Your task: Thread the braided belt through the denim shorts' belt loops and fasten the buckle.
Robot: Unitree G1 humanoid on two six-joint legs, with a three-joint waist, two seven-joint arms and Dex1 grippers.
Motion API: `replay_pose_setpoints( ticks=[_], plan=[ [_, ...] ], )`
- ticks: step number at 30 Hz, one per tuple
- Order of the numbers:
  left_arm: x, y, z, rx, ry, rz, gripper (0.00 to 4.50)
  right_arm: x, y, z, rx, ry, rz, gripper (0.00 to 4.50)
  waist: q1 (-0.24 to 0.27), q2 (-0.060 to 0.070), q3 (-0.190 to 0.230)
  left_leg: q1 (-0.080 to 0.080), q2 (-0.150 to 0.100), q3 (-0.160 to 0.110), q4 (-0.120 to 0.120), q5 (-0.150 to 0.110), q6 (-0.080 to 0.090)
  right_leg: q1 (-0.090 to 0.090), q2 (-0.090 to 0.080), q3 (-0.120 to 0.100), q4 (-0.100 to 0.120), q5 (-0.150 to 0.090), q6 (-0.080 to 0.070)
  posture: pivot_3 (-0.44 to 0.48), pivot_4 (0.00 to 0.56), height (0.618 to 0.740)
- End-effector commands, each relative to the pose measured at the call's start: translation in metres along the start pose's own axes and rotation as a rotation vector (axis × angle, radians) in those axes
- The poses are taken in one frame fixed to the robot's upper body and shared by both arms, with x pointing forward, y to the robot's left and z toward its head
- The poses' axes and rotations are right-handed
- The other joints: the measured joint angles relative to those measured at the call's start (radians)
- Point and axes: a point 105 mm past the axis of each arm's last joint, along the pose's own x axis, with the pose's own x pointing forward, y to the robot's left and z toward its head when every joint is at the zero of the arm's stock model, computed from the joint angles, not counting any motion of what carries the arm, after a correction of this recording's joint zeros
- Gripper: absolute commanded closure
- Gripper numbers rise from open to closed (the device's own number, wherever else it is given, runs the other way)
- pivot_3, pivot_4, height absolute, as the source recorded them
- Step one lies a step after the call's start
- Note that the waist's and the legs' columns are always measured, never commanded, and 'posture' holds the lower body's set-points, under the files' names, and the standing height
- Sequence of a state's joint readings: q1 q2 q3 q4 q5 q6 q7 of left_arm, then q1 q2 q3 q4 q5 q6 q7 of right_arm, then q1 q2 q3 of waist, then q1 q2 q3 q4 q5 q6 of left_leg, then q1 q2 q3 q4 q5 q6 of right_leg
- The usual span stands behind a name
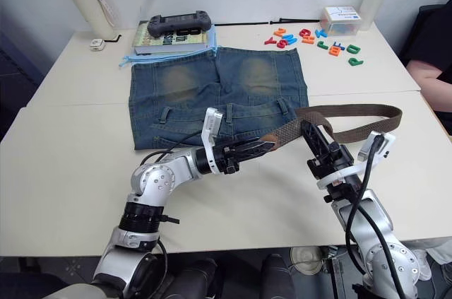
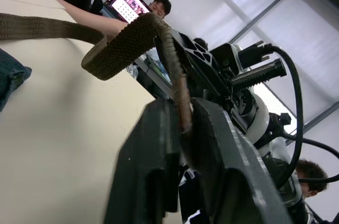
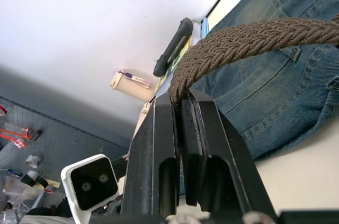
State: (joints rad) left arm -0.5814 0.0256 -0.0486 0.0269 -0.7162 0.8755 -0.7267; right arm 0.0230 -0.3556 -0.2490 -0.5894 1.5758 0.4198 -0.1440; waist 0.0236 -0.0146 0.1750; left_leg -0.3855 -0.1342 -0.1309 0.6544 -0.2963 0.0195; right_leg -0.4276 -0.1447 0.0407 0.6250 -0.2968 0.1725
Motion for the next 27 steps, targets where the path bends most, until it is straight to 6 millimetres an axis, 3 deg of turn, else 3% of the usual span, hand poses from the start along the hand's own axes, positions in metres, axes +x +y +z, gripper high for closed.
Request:
replay_pose_setpoints(
  ticks=[1,4,7,11,14,19,23,27],
  plan=[
    [0.001,-0.007,0.007,0.132,-0.006,0.002,1.73,0.001,0.009,0.017,-0.038,-0.086,0.011,4.50,0.000,0.000,0.000,0.000,0.000,0.000,0.000,0.000,0.000,0.000,0.000,0.000,0.000,0.000,0.000,0.000,0.150,0.740],
    [-0.007,-0.003,0.011,0.229,0.002,0.050,1.73,0.002,0.008,0.027,-0.047,-0.152,-0.021,4.50,-0.001,0.000,0.000,0.000,0.000,0.000,0.000,0.000,0.000,0.000,0.000,0.000,0.000,0.000,0.000,0.000,0.150,0.740],
    [-0.026,0.012,0.004,0.477,0.107,0.158,1.73,0.003,0.006,0.044,-0.033,-0.264,-0.068,4.50,-0.003,0.001,0.000,0.001,0.001,0.002,-0.002,0.000,0.000,-0.001,0.000,0.001,0.000,0.000,0.000,0.000,0.150,0.740],
    [-0.048,0.052,0.002,1.134,0.327,0.389,1.73,0.004,0.005,0.059,-0.024,-0.356,-0.116,4.50,0.002,0.001,-0.001,0.001,0.001,0.003,-0.003,0.000,-0.001,-0.001,0.001,0.002,-0.001,0.001,-0.001,0.000,0.150,0.740],
    [-0.053,0.072,0.010,1.410,0.389,0.476,1.73,0.006,0.008,0.058,-0.033,-0.352,-0.113,4.50,0.007,0.001,-0.001,0.001,0.001,0.003,-0.003,0.001,-0.001,-0.001,0.001,0.002,-0.003,0.002,-0.002,0.000,0.150,0.740],
    [-0.052,0.101,0.009,1.608,0.530,0.518,1.73,0.008,0.017,0.050,-0.035,-0.329,-0.073,4.50,0.003,0.001,-0.001,0.000,0.001,0.003,-0.004,0.000,0.000,-0.001,0.001,0.002,-0.004,0.002,-0.001,0.000,0.150,0.740],
    [-0.055,0.115,0.009,1.647,0.576,0.548,1.73,0.009,0.024,0.047,-0.041,-0.316,-0.048,4.50,-0.001,0.001,-0.001,0.000,0.002,0.003,-0.005,0.000,0.000,-0.001,0.001,0.002,-0.002,0.002,-0.001,0.000,0.150,0.740],
    [-0.057,0.118,0.006,1.643,0.566,0.549,2.91,0.009,0.028,0.046,-0.045,-0.319,-0.038,4.50,-0.001,0.002,-0.001,0.001,0.002,0.003,-0.004,0.001,0.000,-0.001,0.001,0.002,-0.001,0.002,-0.001,0.000,0.150,0.740]
  ],
)
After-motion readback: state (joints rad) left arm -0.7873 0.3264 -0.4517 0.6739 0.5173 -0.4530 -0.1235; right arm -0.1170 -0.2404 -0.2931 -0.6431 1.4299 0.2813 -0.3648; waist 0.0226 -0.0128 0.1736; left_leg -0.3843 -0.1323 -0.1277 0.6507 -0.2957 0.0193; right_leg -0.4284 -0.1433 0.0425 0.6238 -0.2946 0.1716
